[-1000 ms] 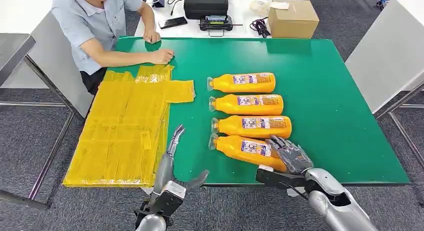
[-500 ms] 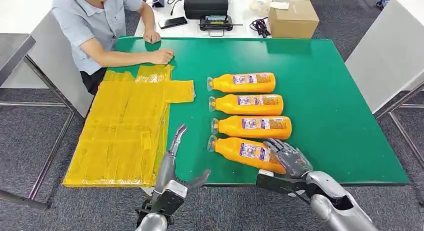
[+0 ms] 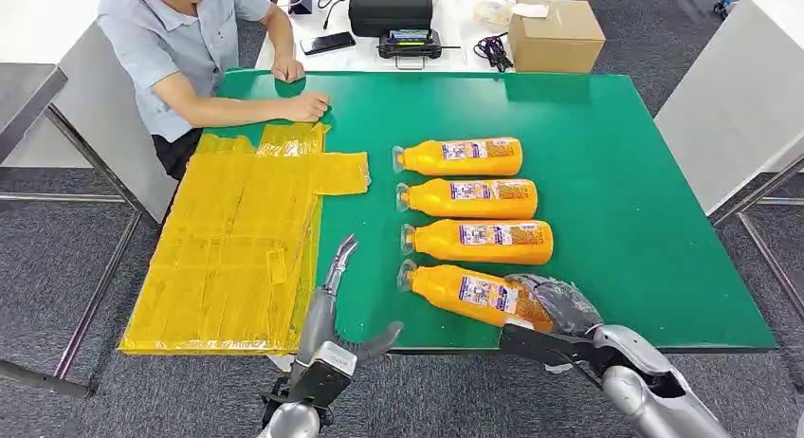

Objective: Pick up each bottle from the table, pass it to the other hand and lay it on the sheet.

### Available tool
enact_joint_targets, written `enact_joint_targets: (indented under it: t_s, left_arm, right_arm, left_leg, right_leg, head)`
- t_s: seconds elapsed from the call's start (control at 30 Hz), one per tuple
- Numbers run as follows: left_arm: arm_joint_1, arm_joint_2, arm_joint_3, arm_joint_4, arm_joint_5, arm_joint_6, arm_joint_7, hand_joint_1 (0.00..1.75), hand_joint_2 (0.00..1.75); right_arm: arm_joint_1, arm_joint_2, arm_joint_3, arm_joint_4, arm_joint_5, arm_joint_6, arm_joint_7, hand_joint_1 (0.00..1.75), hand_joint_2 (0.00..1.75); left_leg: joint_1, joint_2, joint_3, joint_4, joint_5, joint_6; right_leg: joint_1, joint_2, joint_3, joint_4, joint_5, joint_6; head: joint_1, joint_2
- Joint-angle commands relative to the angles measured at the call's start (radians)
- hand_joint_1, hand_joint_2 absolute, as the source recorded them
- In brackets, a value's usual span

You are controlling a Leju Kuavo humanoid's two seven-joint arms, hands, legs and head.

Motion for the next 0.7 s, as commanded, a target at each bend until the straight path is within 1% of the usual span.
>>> enact_joint_targets:
  t_s: [0.03, 0.17, 0.2, 0.23, 0.27, 0.3, 0.33, 0.37, 0.4, 0.43, 0.47, 0.53, 0.57, 0.6, 0.7]
  left_arm:
    - [-0.037, 0.01, -0.024, 0.063, 0.006, 0.001, 0.0, 0.0, 1.75]
    - [-0.034, 0.011, -0.026, 0.066, 0.015, 0.004, -0.003, 0.0, 1.75]
    - [-0.034, 0.011, -0.028, 0.07, 0.019, 0.006, -0.006, 0.0, 1.75]
    - [-0.033, 0.012, -0.029, 0.071, 0.021, 0.008, -0.007, 0.0, 1.75]
    - [-0.033, 0.013, -0.03, 0.072, 0.023, 0.009, -0.008, 0.0, 1.75]
    - [-0.033, 0.013, -0.03, 0.073, 0.025, 0.013, -0.01, 0.0, 1.75]
    - [-0.034, 0.013, -0.03, 0.075, 0.026, 0.018, -0.01, 0.0, 1.75]
    - [-0.033, 0.014, -0.029, 0.074, 0.027, 0.02, -0.01, 0.0, 1.75]
    - [-0.032, 0.015, -0.029, 0.072, 0.027, 0.024, -0.012, 0.0, 1.75]
    - [-0.031, 0.015, -0.029, 0.07, 0.027, 0.026, -0.016, 0.0, 1.75]
    - [-0.03, 0.014, -0.029, 0.069, 0.026, 0.029, -0.018, 0.0, 1.75]
    - [-0.031, 0.014, -0.03, 0.071, 0.027, 0.031, -0.019, 0.0, 1.75]
    - [-0.031, 0.014, -0.032, 0.073, 0.027, 0.029, -0.02, 0.0, 1.75]
    - [-0.031, 0.013, -0.033, 0.075, 0.029, 0.03, -0.02, 0.0, 1.75]
    - [-0.032, 0.013, -0.034, 0.076, 0.032, 0.031, -0.024, 0.0, 1.75]
  right_arm:
    - [0.005, 0.002, -0.001, 0.05, -0.004, 0.01, 0.01, 1.69, 1.75]
    - [0.035, 0.002, -0.027, 0.072, -0.016, 0.0, 0.019, 1.64, 1.75]
    - [0.048, 0.005, -0.041, 0.077, -0.016, -0.003, 0.02, 1.61, 1.75]
    - [0.058, 0.005, -0.049, 0.08, -0.017, -0.004, 0.02, 1.57, 1.75]
    - [0.065, 0.005, -0.055, 0.081, -0.017, -0.004, 0.02, 1.52, 1.75]
    - [0.075, 0.008, -0.067, 0.084, -0.01, -0.015, 0.023, 1.4, 1.75]
    - [0.084, 0.014, -0.08, 0.087, 0.006, -0.029, 0.027, 1.4, 1.75]
    - [0.086, 0.015, -0.08, 0.087, 0.013, -0.033, 0.028, 1.43, 1.75]
    - [0.094, 0.025, -0.094, 0.087, 0.016, -0.035, 0.027, 1.4, 1.75]
    - [0.101, 0.026, -0.099, 0.084, 0.016, -0.035, 0.026, 1.41, 1.75]
    - [0.106, 0.024, -0.101, 0.083, 0.016, -0.036, 0.026, 1.54, 1.75]
    - [0.114, 0.028, -0.107, 0.083, 0.013, -0.033, 0.026, 1.59, 1.75]
    - [0.116, 0.031, -0.108, 0.088, 0.012, -0.032, 0.026, 1.75, 1.75]
    - [0.119, 0.037, -0.112, 0.091, 0.007, -0.033, 0.023, 1.75, 1.75]
    - [0.124, 0.053, -0.128, 0.094, -0.034, -0.025, -0.003, 1.75, 1.75]
  left_leg:
    - [0.001, -0.001, 0.004, -0.001, -0.001, -0.002]
    - [0.001, -0.002, 0.003, -0.001, 0.0, -0.001]
    - [0.001, -0.002, 0.006, -0.001, -0.001, -0.002]
    - [0.001, -0.002, 0.004, -0.001, -0.001, -0.002]
    - [0.001, -0.002, 0.004, -0.001, 0.0, -0.001]
    - [0.001, -0.003, 0.005, -0.001, -0.001, -0.002]
    - [0.001, -0.003, 0.005, -0.002, -0.001, -0.002]
    - [0.001, -0.002, 0.004, -0.001, 0.0, -0.001]
    - [0.002, -0.002, 0.005, -0.002, -0.001, -0.002]
    - [0.001, -0.002, 0.004, -0.001, 0.0, -0.001]
    - [0.001, -0.002, 0.004, -0.001, -0.001, -0.001]
    - [0.001, -0.002, 0.005, -0.001, -0.001, -0.001]
    - [0.001, -0.002, 0.004, -0.001, -0.001, -0.001]
    - [0.001, -0.003, 0.006, -0.002, -0.001, -0.002]
    - [0.001, -0.002, 0.005, -0.001, 0.0, -0.001]
  right_leg:
    - [0.001, -0.001, 0.004, -0.001, -0.001, -0.002]
    - [0.001, -0.002, 0.004, -0.002, -0.001, -0.002]
    - [0.002, -0.003, 0.007, -0.002, -0.002, -0.003]
    - [0.001, -0.003, 0.005, -0.002, -0.001, -0.002]
    - [0.001, -0.002, 0.004, -0.002, -0.001, -0.002]
    - [0.002, -0.003, 0.006, -0.002, -0.002, -0.002]
    - [0.001, -0.003, 0.006, -0.002, -0.001, -0.002]
    - [0.001, -0.003, 0.005, -0.002, -0.001, -0.002]
    - [0.002, -0.003, 0.007, -0.002, -0.001, -0.002]
    - [0.001, -0.002, 0.005, -0.002, -0.001, -0.002]
    - [0.001, -0.002, 0.005, -0.002, -0.001, -0.002]
    - [0.002, -0.002, 0.006, -0.002, -0.001, -0.002]
    - [0.001, -0.002, 0.005, -0.002, -0.001, -0.002]
    - [0.002, -0.003, 0.007, -0.002, -0.001, -0.003]
    - [0.001, -0.002, 0.005, -0.002, -0.001, -0.002]
  head:
    - [0.0, 0.0]
    - [0.0, 0.0]
    - [0.0, 0.0]
    - [0.0, 0.0]
    - [0.0, 0.0]
    - [0.0, 0.0]
    - [0.0, 0.0]
    - [0.0, 0.0]
    - [0.0, 0.0]
    - [0.0, 0.0]
    - [0.0, 0.0]
    - [0.0, 0.0]
    - [0.0, 0.0]
    - [0.0, 0.0]
    - [0.0, 0.0]
